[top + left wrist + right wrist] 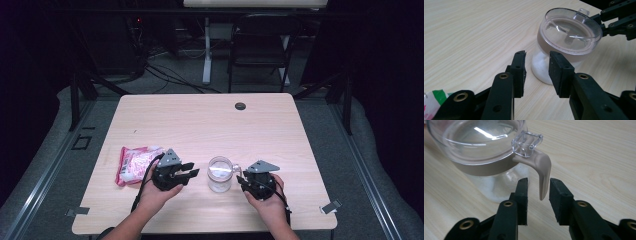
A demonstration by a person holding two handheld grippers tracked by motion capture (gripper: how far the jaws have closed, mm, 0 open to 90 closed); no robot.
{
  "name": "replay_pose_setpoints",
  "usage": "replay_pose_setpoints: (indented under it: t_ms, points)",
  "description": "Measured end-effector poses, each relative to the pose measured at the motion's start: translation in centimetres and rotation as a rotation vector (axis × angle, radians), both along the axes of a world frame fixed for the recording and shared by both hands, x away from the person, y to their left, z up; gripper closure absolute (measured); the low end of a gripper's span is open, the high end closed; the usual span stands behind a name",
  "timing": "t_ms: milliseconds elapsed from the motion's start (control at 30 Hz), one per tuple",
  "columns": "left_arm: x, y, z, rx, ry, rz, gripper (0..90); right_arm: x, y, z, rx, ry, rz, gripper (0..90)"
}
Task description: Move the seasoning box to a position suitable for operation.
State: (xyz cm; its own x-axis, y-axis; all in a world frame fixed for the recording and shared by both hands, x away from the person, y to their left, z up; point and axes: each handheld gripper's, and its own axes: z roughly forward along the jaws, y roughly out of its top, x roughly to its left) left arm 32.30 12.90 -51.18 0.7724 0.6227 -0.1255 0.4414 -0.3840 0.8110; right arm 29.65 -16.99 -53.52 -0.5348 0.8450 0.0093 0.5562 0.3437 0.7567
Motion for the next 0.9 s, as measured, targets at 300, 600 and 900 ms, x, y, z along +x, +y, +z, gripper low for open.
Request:
replay_pose_setpoints:
  t_ms: [300, 600, 900]
  points:
    - [-0.1, 0.0, 0.8, -0.024, -0.016, 0.017, 65.6, -0.9, -0.8, 2.6, 0.055, -0.055, -0.020, 59.1]
    - [0.0, -0.9, 1.7, -0.050, -0.015, 0.030, 62.4, 0.4, -1.0, 4.6, 0.131, -0.030, -0.068, 73.3]
    - [0.0, -1.7, 1.9, -0.028, -0.009, 0.021, 77.1, 1.6, 0.3, 5.2, 0.151, 0.023, -0.052, 81.4]
